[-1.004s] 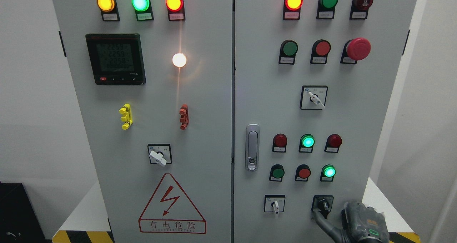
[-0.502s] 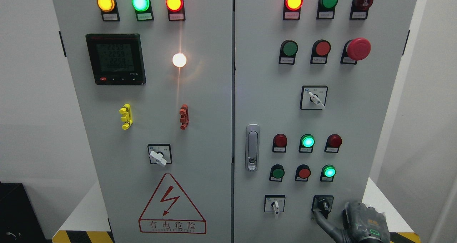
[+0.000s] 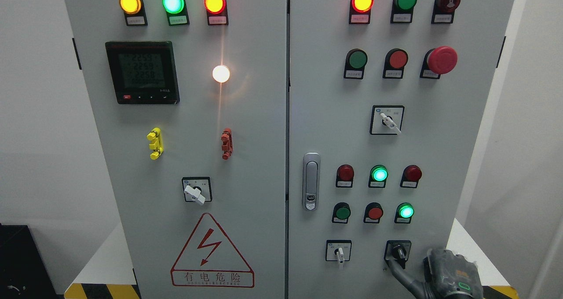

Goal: Flip black knob to close circuit
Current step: 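Close the right hand's fingers around the black knob, then twist the black knob with the right hand to its other position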

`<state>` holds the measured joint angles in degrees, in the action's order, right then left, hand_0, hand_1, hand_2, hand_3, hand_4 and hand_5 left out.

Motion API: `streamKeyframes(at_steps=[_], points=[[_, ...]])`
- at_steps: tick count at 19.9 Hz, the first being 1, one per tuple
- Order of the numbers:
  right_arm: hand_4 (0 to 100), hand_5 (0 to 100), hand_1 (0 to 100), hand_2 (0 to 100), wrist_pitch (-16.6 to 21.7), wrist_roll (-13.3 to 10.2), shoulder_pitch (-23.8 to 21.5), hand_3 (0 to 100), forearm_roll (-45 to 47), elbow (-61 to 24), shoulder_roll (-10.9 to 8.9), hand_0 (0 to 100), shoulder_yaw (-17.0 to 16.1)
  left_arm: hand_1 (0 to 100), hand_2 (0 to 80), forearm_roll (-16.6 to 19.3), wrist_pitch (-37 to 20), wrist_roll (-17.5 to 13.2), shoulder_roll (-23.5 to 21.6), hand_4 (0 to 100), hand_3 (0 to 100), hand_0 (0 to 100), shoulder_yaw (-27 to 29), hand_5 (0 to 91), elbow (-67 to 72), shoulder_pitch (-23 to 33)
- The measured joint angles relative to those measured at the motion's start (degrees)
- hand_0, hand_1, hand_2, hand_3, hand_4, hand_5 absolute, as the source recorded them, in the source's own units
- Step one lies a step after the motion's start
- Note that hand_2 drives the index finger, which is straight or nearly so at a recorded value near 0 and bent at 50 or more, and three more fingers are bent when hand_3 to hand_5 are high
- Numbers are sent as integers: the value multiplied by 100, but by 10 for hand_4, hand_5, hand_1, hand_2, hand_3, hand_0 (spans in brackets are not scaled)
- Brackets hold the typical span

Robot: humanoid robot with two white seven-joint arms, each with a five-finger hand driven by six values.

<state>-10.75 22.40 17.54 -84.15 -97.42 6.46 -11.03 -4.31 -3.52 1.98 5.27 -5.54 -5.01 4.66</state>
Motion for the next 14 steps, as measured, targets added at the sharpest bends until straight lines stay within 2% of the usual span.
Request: streamKeyframes(at_steps=[14], points=[[890, 852, 0, 874, 116, 50, -73, 1000, -18, -80, -26, 0, -39, 556, 0, 0, 0, 0, 0, 0, 0, 120, 0, 0, 0, 0]])
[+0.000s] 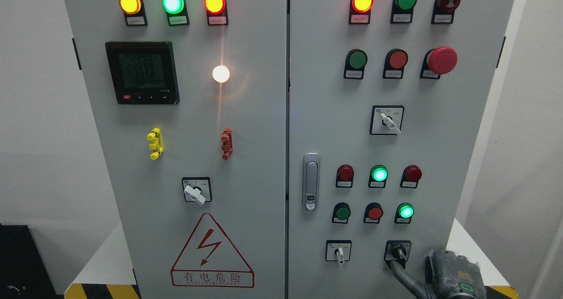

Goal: Flip black knob to close circuit
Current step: 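Twist the black knob with the right hand to its other position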

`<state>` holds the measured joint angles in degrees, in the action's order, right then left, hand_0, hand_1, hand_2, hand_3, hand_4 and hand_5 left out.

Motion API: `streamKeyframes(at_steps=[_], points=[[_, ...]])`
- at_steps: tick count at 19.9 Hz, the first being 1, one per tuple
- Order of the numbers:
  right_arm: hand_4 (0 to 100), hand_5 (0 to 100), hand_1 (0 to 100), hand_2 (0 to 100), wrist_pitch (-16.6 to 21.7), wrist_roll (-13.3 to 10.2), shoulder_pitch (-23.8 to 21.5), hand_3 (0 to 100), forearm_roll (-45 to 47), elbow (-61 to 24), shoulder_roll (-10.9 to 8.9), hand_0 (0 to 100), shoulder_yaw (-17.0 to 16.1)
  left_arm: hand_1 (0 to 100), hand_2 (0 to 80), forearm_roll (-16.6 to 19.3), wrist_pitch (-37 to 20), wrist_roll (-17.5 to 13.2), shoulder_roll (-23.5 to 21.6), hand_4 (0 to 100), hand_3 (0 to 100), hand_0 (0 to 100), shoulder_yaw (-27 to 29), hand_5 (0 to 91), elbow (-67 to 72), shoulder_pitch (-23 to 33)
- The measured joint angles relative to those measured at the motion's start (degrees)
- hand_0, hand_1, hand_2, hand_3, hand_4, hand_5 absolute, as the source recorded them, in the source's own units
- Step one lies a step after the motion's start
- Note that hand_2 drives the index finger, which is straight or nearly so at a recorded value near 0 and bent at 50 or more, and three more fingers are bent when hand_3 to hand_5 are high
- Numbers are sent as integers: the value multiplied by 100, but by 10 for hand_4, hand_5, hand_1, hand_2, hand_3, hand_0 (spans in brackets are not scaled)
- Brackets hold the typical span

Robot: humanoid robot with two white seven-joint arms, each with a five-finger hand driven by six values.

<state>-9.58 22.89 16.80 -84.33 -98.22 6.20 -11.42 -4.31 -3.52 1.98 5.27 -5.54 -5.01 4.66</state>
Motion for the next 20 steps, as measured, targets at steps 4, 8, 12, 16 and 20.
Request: streamKeyframes(at_steps=[4, 8, 12, 16, 20], points=[[890, 853, 0, 873, 16, 0, -10, 1000, -6, 7, -25, 0, -7, 556, 0, 0, 0, 0, 0, 0, 0, 120, 0, 0, 0, 0], [893, 852, 0, 878, 25, -1, -13, 1000, -10, 11, -41, 0, -19, 556, 0, 0, 0, 0, 0, 0, 0, 120, 0, 0, 0, 0], [895, 853, 0, 880, 26, -1, -16, 1000, -12, 15, -55, 0, -33, 556, 0, 0, 0, 0, 0, 0, 0, 120, 0, 0, 0, 0], [897, 854, 0, 879, 26, -5, -16, 1000, -12, 24, -66, 0, -51, 556, 0, 0, 0, 0, 0, 0, 0, 120, 0, 0, 0, 0], [899, 854, 1, 879, 25, -21, -16, 1000, -10, 34, -87, 0, -74, 556, 0, 0, 0, 0, 0, 0, 0, 120, 0, 0, 0, 0]])
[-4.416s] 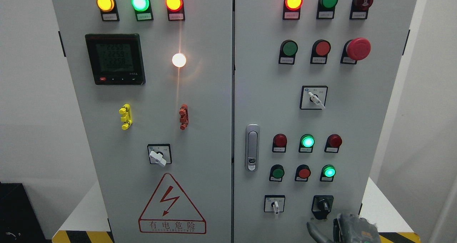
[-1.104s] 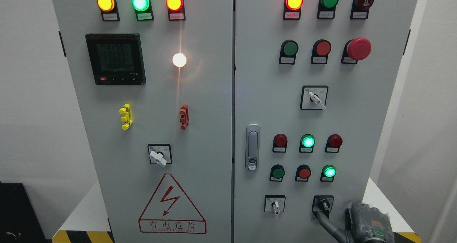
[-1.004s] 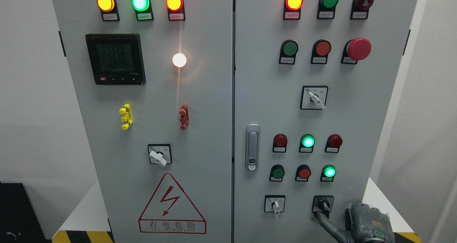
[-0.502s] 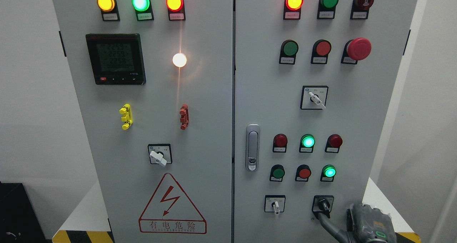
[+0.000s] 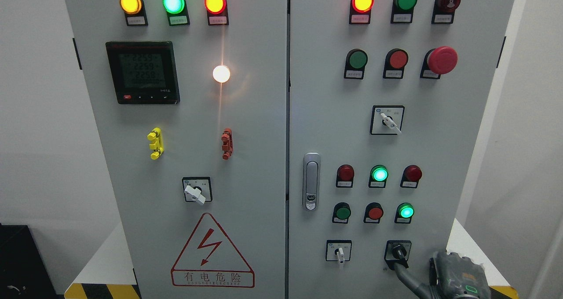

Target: Flip black knob to close circuit

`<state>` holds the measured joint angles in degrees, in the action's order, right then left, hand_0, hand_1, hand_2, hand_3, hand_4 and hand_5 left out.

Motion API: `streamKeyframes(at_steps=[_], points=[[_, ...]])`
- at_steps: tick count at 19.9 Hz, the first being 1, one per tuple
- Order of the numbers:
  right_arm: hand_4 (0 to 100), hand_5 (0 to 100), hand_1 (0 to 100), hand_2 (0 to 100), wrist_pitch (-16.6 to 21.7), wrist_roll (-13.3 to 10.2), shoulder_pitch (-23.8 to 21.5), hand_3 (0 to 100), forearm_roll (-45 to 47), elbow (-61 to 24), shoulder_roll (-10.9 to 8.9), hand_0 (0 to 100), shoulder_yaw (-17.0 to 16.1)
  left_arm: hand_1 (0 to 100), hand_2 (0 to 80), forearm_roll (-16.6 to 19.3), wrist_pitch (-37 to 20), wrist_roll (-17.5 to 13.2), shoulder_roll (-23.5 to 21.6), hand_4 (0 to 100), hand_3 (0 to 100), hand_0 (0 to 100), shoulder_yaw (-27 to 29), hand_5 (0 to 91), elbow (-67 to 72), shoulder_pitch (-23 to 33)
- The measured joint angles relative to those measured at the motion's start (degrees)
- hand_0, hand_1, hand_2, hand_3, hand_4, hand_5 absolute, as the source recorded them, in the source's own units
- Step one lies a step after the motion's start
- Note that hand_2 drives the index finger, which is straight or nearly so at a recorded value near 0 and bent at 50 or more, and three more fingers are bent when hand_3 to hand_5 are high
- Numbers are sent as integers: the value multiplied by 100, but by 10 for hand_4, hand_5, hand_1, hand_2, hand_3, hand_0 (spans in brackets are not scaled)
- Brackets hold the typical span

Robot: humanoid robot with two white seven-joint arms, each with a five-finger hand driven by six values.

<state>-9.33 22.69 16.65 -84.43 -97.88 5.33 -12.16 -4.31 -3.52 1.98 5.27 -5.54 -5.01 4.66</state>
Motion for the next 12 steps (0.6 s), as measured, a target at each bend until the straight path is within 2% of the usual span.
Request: streamKeyframes(at_steps=[12], points=[[900, 855, 2, 878, -10, 33, 3, 1000, 40, -2, -32, 0, -48, 556, 0, 0, 0, 0, 0, 0, 0, 120, 0, 0, 0, 0]])
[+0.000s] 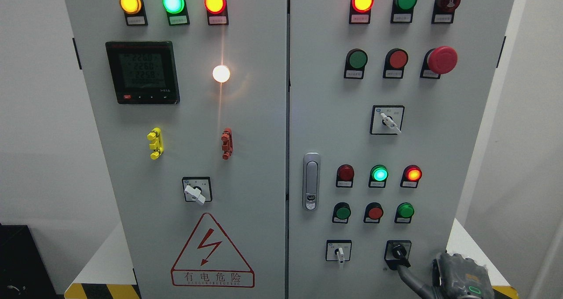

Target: Flip black knob to close circuit

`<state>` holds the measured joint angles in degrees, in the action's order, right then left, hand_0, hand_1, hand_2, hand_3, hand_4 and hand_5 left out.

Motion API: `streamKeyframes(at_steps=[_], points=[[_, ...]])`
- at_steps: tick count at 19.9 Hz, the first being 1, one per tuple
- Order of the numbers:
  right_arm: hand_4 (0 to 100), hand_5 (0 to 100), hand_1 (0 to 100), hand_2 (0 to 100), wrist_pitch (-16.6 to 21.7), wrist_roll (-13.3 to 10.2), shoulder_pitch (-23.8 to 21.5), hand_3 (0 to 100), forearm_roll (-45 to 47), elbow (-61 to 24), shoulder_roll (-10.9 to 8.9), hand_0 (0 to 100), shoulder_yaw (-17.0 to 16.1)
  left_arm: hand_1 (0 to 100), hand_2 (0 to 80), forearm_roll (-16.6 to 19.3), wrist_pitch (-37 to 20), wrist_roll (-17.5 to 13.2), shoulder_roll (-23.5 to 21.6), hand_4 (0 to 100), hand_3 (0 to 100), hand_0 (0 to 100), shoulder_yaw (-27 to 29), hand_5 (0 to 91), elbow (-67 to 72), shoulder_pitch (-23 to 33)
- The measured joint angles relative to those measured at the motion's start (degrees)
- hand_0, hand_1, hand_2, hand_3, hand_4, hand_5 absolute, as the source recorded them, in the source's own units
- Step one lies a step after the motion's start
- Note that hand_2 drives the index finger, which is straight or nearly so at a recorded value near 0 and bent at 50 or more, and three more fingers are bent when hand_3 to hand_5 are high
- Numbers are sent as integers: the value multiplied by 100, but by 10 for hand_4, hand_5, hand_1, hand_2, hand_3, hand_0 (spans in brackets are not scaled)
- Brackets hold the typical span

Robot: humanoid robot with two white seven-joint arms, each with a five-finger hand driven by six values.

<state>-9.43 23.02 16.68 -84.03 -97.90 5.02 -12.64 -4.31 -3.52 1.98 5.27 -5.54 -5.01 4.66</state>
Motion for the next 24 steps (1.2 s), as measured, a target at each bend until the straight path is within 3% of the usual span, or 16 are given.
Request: streamKeyframes(at_steps=[24], points=[[904, 858, 2, 880, -1, 23, 31, 1000, 59, -51, -1, 0, -30, 556, 0, 0, 0, 0, 0, 0, 0, 120, 0, 0, 0, 0]])
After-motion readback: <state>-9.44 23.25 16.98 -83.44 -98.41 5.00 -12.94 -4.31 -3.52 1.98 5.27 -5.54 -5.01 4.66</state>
